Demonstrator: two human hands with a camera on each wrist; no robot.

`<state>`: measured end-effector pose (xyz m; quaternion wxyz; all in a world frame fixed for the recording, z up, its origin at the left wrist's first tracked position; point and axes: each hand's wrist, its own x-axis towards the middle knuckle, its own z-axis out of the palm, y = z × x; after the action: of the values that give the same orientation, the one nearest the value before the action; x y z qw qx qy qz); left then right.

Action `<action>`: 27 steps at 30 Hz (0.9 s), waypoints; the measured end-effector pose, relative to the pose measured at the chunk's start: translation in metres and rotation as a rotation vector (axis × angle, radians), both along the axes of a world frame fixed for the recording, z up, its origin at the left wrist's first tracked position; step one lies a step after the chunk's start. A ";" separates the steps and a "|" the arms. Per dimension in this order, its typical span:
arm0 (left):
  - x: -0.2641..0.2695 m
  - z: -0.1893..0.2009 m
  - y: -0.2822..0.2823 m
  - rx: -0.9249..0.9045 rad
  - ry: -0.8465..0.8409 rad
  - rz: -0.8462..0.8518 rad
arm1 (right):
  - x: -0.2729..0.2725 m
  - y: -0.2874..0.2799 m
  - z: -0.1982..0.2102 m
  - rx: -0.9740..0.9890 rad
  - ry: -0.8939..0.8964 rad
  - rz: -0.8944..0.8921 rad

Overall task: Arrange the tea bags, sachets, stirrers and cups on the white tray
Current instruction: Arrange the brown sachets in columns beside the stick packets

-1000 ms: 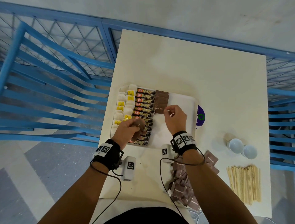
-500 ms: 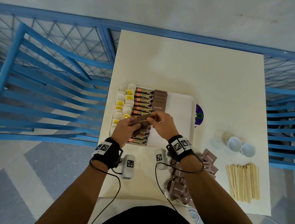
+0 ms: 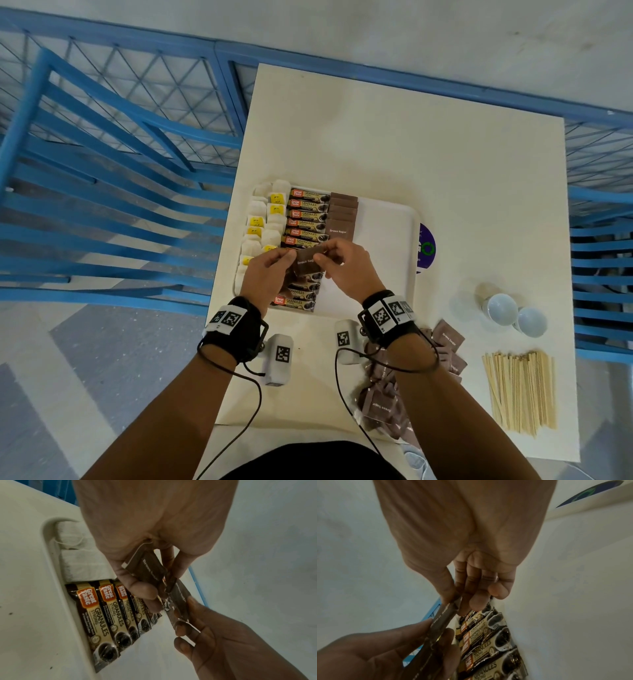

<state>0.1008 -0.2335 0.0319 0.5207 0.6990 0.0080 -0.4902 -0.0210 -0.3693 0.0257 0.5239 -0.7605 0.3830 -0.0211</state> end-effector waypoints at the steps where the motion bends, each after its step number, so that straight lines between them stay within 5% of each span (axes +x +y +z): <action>1: 0.000 -0.001 0.000 0.000 -0.018 -0.016 | 0.000 0.001 0.001 0.006 -0.007 -0.005; 9: 0.000 -0.003 0.002 0.021 -0.229 -0.117 | 0.000 -0.001 0.004 0.048 -0.066 -0.252; 15: 0.001 -0.002 0.004 0.045 -0.306 -0.173 | -0.002 -0.004 0.014 0.134 -0.034 -0.061; 27: -0.003 -0.002 0.002 0.060 -0.336 -0.177 | -0.002 -0.010 0.011 0.200 0.027 -0.030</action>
<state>0.0977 -0.2320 0.0302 0.4484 0.7842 -0.1261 -0.4099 -0.0234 -0.3790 0.0370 0.5918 -0.6987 0.4015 0.0196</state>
